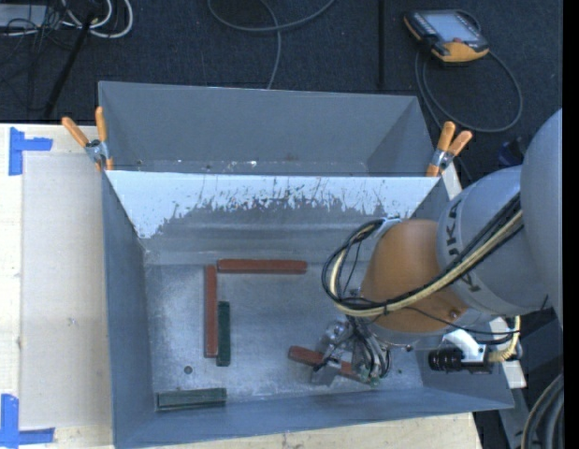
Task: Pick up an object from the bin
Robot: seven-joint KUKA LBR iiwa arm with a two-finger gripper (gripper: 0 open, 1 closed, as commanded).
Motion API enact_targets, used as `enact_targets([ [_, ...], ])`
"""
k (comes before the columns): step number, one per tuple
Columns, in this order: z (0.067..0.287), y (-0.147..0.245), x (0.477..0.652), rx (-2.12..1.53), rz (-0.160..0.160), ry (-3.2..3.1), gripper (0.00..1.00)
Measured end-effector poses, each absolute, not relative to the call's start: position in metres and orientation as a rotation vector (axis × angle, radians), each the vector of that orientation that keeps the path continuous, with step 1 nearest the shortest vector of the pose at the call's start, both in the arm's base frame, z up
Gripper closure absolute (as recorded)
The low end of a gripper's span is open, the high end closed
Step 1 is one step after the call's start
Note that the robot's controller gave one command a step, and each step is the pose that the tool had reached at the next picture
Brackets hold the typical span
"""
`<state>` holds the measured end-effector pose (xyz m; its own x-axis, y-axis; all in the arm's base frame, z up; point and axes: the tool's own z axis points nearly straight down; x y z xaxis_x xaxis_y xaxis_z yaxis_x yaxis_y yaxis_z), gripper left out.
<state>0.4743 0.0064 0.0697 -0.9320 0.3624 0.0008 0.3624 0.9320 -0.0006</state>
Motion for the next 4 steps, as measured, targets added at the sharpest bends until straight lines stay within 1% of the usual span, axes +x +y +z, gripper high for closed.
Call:
enact_targets([
  [2,0.07,0.006,0.474,-0.581,0.0,-3.087,1.0],
  [3,0.075,0.006,0.473,-0.58,0.001,-3.081,1.0],
  [4,0.094,0.007,0.471,-0.578,0.003,-3.075,1.0],
])
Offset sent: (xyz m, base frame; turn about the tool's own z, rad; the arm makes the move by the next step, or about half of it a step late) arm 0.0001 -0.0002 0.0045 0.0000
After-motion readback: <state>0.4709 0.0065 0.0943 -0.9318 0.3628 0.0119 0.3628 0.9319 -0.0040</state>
